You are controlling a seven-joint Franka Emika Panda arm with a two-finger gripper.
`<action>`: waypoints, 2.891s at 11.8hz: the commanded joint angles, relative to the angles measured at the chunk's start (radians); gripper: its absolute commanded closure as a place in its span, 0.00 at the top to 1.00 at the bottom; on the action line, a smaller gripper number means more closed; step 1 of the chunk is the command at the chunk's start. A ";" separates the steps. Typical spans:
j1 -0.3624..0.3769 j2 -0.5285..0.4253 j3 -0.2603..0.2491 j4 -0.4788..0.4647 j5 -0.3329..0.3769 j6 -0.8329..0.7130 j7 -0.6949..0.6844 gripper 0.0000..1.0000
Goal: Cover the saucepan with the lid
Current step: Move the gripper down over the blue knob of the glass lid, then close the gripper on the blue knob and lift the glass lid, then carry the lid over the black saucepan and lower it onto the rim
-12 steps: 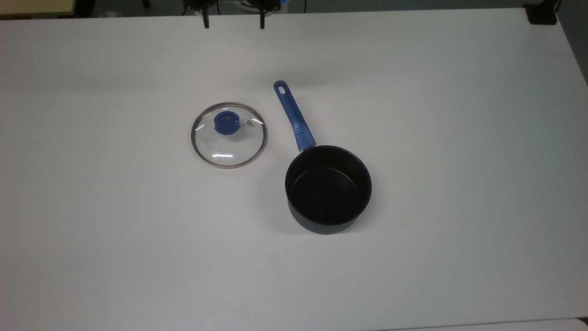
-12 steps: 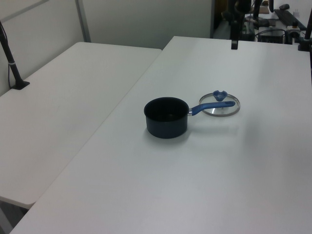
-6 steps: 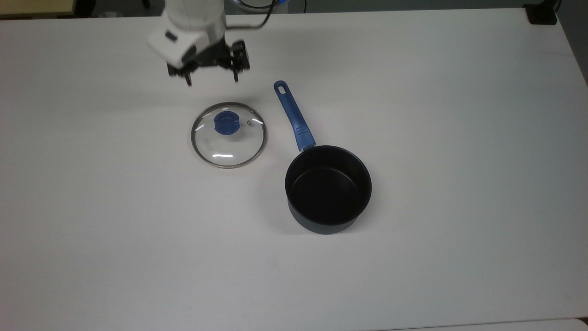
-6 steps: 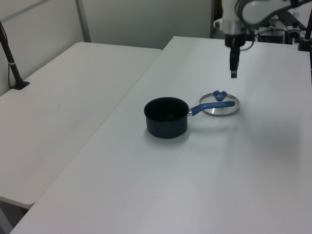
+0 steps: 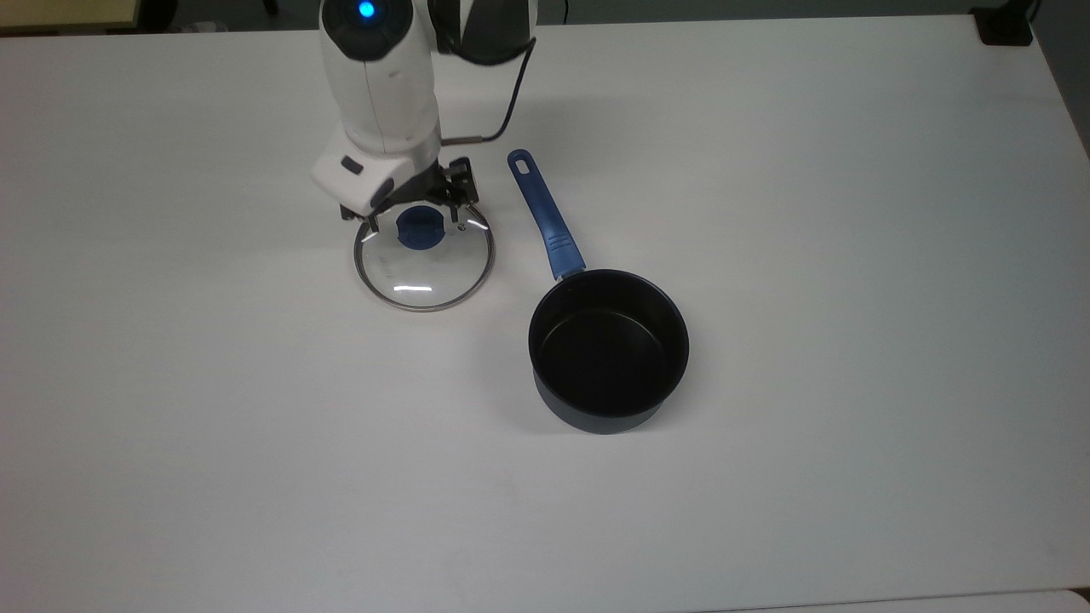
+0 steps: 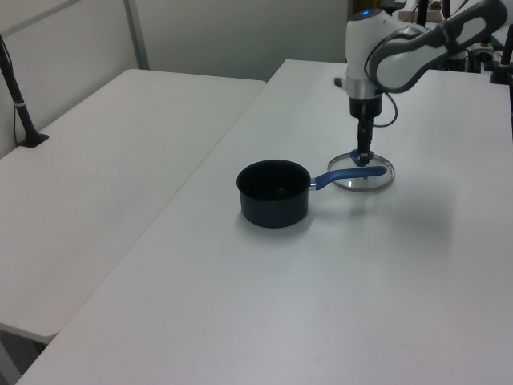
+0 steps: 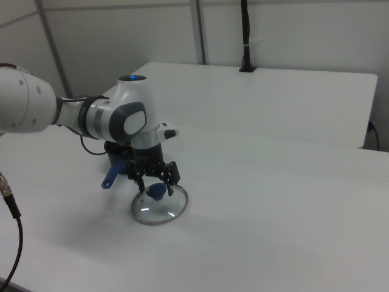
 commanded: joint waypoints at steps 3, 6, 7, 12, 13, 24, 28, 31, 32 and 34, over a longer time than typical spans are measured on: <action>0.009 0.029 0.004 0.006 -0.003 0.069 -0.033 0.69; 0.009 0.021 0.004 0.015 -0.002 0.056 -0.050 0.42; 0.009 0.017 0.003 0.038 -0.002 0.021 -0.043 0.41; 0.009 0.033 0.001 0.296 0.001 -0.116 0.041 0.42; 0.020 0.050 0.003 0.348 0.007 -0.124 0.084 0.43; 0.302 0.256 -0.005 0.578 0.049 0.002 0.396 0.43; 0.313 0.267 -0.005 0.572 0.046 0.003 0.393 0.47; 0.308 0.290 -0.005 0.571 0.044 0.005 0.396 0.89; 0.307 0.290 -0.005 0.571 0.044 0.005 0.395 0.93; 0.304 0.270 -0.008 0.571 0.040 -0.001 0.393 1.00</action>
